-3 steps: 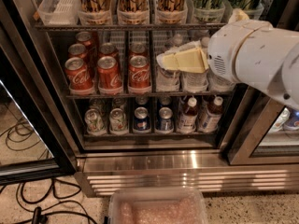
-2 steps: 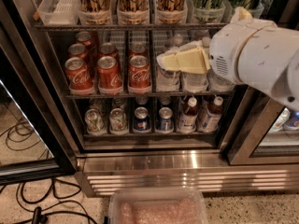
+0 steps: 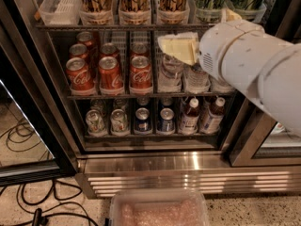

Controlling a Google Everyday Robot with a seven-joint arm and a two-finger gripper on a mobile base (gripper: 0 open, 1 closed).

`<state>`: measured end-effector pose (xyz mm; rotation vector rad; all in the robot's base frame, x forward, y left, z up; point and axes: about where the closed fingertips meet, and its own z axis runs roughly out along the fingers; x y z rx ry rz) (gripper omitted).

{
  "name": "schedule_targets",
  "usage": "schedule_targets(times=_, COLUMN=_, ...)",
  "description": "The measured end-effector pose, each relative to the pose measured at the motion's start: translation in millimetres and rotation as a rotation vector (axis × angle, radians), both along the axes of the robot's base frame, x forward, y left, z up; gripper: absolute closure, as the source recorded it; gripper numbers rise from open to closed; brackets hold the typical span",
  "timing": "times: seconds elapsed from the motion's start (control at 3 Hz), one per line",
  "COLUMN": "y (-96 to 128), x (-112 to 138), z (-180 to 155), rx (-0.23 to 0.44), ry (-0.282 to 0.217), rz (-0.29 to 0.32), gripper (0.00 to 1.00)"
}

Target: Pick orange can from top shelf of fridge

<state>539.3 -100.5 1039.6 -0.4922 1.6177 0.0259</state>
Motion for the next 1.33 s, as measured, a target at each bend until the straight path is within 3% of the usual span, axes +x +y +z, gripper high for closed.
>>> schedule_targets(times=0.67, y=9.3, x=38.4, z=6.7, rx=0.040, ry=-0.099, rz=-0.022, gripper=0.27)
schedule_targets(times=1.33, y=18.9, x=62.2, z=26.0, rx=0.056, ry=-0.170, rz=-0.019, gripper=0.41)
